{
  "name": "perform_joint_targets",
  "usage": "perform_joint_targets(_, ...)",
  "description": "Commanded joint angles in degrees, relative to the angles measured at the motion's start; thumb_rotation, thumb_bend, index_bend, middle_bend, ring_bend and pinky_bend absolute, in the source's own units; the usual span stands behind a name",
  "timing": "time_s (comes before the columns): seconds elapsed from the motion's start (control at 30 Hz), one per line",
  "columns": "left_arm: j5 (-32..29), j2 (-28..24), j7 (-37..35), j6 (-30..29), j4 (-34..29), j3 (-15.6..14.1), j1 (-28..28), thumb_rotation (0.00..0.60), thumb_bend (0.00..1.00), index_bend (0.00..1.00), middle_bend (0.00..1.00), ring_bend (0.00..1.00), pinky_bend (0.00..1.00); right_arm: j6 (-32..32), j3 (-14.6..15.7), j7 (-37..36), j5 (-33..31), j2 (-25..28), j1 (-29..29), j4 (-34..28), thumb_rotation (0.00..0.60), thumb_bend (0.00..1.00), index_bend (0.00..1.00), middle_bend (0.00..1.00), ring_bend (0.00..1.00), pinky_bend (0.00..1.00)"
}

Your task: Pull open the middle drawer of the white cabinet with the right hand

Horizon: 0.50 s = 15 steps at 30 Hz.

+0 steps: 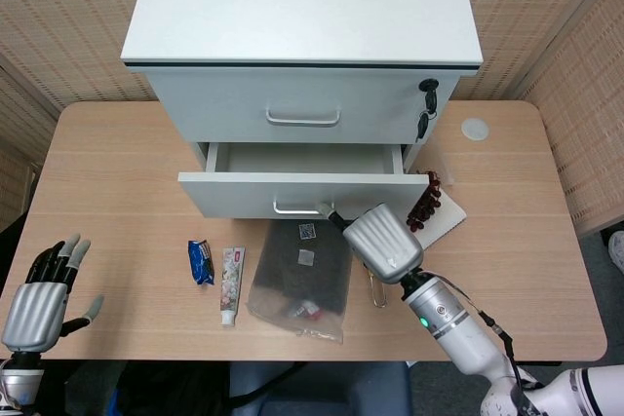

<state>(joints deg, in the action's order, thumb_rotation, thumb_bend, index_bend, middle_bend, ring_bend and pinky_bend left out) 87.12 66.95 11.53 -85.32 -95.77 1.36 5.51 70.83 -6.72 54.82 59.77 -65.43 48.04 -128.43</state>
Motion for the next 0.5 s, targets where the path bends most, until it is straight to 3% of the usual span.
perform_joint_targets(0.03, -0.01, -0.02, -0.02, -0.01, 0.00, 0.00, -0.02, 0.600, 0.31, 0.03, 0.00, 0.00, 0.09, 0.56, 0.88, 0.56, 1.45, 0.38, -0.65, -1.21, 0.600, 0.33, 0.23, 0.83, 0.85, 0.83)
perform_joint_targets(0.5, -0.01, -0.08, -0.15, -0.21, 0.07, -0.13, -0.27, 0.600, 0.31, 0.03, 0.00, 0.00, 0.09, 1.61, 4.95, 3.90, 8.77, 1.86, -3.66, -6.42, 0.600, 0.33, 0.23, 0.83, 0.85, 0.83)
